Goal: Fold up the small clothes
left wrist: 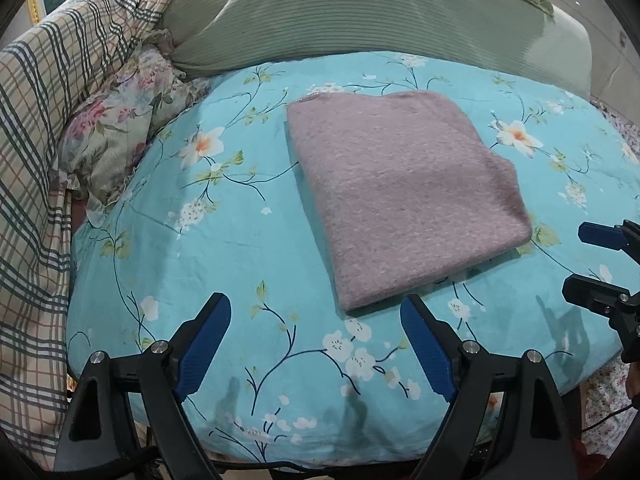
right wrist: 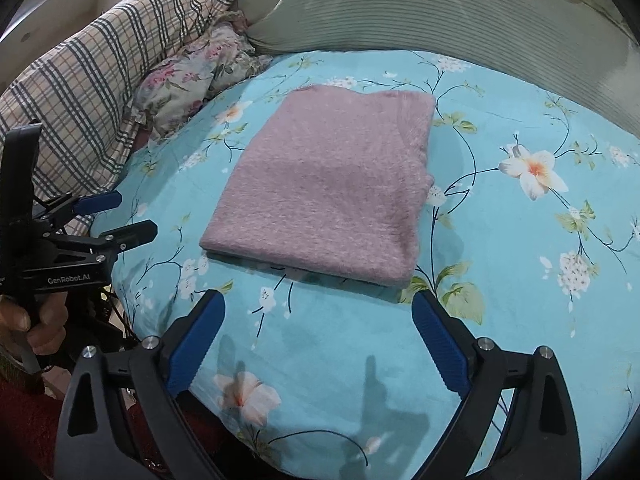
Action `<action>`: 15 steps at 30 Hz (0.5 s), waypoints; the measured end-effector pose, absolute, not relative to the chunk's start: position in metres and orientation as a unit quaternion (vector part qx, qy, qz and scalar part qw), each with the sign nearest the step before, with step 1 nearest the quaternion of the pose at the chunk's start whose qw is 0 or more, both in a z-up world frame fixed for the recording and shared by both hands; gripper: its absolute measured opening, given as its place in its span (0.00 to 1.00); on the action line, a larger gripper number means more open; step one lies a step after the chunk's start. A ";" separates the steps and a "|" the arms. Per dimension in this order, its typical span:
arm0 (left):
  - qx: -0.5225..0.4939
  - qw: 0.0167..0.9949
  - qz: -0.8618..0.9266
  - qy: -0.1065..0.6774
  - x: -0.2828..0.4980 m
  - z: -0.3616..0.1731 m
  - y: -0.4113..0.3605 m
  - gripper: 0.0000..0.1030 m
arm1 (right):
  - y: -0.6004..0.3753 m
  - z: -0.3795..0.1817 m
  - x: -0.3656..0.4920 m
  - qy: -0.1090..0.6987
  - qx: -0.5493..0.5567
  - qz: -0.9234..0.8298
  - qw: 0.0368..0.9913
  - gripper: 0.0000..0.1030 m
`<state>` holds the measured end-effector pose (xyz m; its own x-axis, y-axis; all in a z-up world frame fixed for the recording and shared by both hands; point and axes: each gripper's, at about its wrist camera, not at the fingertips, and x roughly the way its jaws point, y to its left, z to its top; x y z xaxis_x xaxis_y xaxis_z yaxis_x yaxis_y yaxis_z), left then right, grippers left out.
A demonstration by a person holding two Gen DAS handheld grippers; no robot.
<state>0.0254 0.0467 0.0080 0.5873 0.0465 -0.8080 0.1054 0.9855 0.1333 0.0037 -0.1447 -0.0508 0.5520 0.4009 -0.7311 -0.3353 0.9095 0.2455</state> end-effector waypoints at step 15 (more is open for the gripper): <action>0.080 0.887 -0.016 0.455 0.046 0.004 0.048 0.85 | -0.148 -0.049 0.036 0.424 0.040 0.211 0.880 0.92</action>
